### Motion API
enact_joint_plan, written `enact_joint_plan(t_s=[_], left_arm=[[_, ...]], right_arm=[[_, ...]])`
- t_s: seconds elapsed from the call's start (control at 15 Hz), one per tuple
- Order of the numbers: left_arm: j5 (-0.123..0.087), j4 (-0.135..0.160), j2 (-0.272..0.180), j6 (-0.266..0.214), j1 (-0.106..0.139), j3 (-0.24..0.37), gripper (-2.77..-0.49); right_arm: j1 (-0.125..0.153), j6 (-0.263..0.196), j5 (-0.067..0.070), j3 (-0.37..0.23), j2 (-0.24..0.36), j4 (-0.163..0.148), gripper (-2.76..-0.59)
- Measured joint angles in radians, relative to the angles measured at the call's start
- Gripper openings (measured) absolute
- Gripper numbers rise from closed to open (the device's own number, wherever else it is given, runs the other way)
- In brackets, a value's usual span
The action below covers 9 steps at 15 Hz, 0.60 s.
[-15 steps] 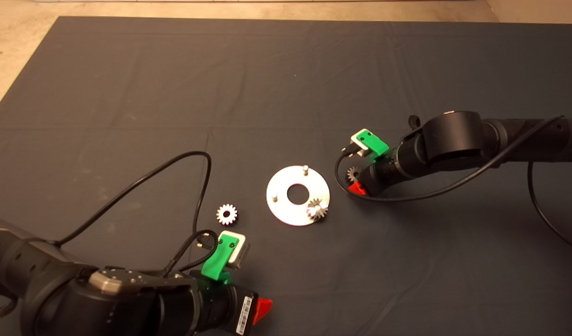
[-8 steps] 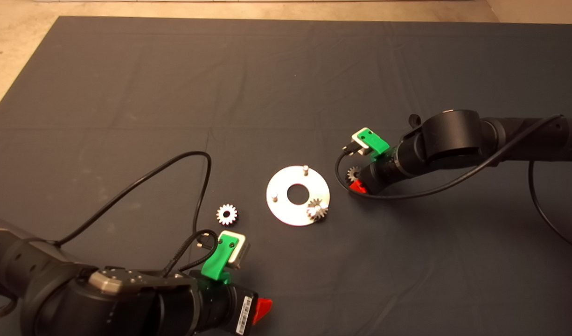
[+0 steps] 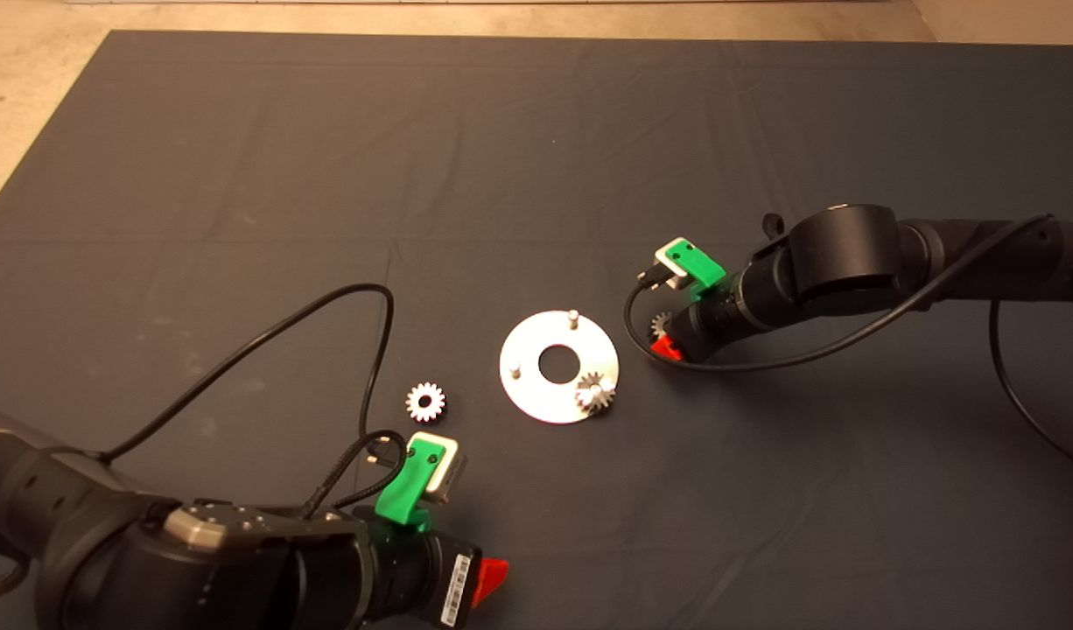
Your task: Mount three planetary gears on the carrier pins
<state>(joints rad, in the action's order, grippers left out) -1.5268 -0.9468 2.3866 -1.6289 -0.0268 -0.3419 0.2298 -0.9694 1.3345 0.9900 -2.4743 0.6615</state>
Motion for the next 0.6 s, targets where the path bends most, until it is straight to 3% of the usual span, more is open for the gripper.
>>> enact_joint_plan(t_s=[0.6], left_arm=[[0.000,0.000,-0.002,0.000,0.000,0.000,-1.19]], right_arm=[[0.000,0.000,0.000,0.002,-0.003,0.000,-1.24]])
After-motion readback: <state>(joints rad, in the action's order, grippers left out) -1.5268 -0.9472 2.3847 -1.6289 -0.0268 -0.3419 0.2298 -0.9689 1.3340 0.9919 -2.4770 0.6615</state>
